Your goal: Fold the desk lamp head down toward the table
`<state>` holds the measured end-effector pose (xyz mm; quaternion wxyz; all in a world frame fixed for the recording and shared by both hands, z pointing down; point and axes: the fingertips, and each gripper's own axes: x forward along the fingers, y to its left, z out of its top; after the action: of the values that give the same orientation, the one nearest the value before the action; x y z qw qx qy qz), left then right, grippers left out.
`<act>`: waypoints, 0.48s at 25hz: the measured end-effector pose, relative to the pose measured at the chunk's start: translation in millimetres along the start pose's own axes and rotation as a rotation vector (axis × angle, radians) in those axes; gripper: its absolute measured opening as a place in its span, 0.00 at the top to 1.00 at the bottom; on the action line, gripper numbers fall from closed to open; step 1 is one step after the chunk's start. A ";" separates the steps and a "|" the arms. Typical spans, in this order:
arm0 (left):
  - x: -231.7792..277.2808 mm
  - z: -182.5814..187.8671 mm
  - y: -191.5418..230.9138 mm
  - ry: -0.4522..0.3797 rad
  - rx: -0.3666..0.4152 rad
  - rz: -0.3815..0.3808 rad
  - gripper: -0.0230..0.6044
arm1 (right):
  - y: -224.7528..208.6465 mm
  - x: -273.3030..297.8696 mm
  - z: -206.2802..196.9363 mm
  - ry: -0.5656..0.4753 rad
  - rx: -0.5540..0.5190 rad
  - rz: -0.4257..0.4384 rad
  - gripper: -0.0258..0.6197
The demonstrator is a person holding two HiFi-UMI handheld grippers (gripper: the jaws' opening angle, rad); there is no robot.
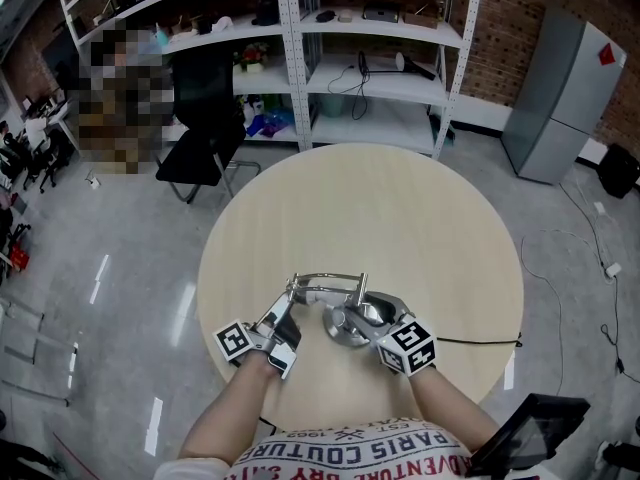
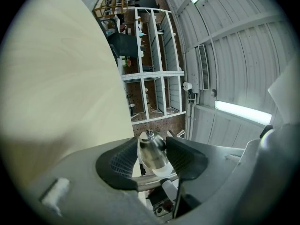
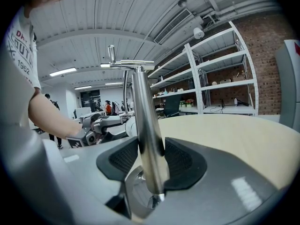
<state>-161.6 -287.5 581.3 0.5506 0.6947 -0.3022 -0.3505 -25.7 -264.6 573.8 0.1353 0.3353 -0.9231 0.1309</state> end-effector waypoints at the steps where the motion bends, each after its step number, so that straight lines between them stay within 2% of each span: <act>1: -1.8 1.6 0.2 0.001 0.018 0.011 0.66 | -0.5 -0.6 0.9 0.001 -0.002 0.000 0.69; 6: -20.6 5.8 -6.9 0.010 0.116 0.039 0.66 | -2.8 -16.1 -1.2 0.011 -0.010 -0.002 0.69; 8: -29.4 1.2 -11.8 0.061 0.221 0.062 0.66 | -1.8 -26.9 0.0 0.014 -0.016 0.002 0.70; 12: -43.0 -17.7 -35.8 0.189 0.480 0.133 0.67 | 14.1 -53.7 11.9 0.021 -0.023 0.042 0.86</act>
<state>-170.5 -235.5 555.6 0.4175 0.8138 -0.3689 -0.1652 2.8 -226.8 542.5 0.1459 0.3128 -0.9300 0.1266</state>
